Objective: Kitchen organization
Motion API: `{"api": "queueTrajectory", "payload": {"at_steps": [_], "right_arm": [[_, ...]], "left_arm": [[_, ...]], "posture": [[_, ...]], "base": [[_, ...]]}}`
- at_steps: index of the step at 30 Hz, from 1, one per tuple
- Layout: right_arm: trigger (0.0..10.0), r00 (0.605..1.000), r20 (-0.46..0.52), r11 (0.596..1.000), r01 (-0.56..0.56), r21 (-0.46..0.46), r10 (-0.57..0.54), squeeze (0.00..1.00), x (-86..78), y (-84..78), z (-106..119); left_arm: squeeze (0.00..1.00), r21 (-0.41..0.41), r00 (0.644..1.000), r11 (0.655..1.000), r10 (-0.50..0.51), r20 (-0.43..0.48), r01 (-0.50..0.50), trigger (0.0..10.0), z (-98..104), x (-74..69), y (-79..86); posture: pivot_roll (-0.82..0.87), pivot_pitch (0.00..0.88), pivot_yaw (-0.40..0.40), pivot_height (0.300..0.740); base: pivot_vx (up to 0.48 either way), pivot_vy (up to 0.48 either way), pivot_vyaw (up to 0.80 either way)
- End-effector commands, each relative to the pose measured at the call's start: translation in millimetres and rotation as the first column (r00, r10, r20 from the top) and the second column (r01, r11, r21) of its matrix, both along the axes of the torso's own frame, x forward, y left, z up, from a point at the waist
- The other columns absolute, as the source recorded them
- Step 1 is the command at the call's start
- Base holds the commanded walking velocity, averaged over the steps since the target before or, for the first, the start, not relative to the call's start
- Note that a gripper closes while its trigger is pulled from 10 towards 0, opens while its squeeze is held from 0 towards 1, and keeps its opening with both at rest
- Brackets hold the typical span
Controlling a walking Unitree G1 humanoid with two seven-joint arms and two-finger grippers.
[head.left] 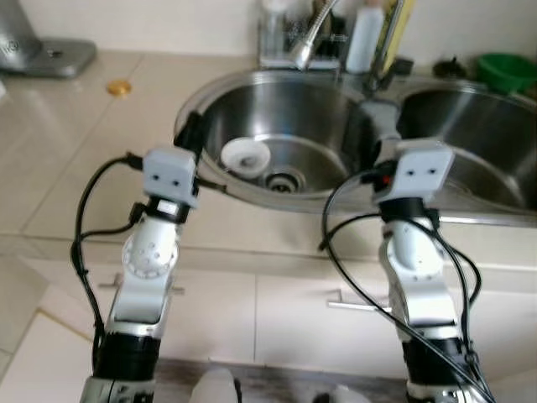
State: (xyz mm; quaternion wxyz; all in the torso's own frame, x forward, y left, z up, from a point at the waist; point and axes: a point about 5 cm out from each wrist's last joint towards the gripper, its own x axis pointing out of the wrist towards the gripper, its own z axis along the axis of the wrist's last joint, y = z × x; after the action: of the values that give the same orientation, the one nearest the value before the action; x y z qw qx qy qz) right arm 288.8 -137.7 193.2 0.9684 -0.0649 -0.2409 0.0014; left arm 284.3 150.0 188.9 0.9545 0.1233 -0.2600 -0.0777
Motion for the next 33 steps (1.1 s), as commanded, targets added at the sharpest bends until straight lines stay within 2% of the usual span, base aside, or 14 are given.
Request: {"api": "queueTrajectory", "payload": {"at_steps": [1, 8, 20, 33], "right_arm": [[10.0, 0.999, 0.002, 0.999, 0.038, 0.006, -0.038, 0.00, -3.1, -11.0, 0.3], [10.0, 0.999, 0.002, 0.999, 0.036, 0.022, -0.036, 0.00, -3.1, -11.1, -0.8], [10.0, 0.999, 0.037, 0.999, 0.029, 0.028, -0.030, 0.00, -1.6, -6.5, 2.8], [10.0, 0.998, 0.048, 0.999, 0.039, 0.033, -0.040, 0.00, -2.4, -4.8, 2.4]], "left_arm": [[0.00, 0.005, 0.999, 0.999, -0.042, 0.009, 0.042, 10.0, 1.7, -0.5, -11.7], [0.00, 0.013, 0.999, 0.998, -0.054, 0.006, 0.054, 10.0, -0.3, -0.5, -14.6], [0.00, 0.053, 0.995, 0.995, -0.087, 0.044, 0.085, 10.0, 7.5, 6.4, -21.6], [0.00, 0.056, 0.993, 0.993, -0.103, 0.054, 0.100, 10.0, 8.2, 5.1, -23.6]], "posture": [[0.15, 0.000, -0.024, 0.740], [0.16, 0.000, -0.023, 0.740], [0.16, 0.000, -0.016, 0.740], [0.16, 0.000, -0.013, 0.740]], "base": [[0.000, 0.000, -0.80], [0.000, 0.000, -0.80], [0.000, 0.000, -0.80], [0.000, -0.333, -0.80]]}}
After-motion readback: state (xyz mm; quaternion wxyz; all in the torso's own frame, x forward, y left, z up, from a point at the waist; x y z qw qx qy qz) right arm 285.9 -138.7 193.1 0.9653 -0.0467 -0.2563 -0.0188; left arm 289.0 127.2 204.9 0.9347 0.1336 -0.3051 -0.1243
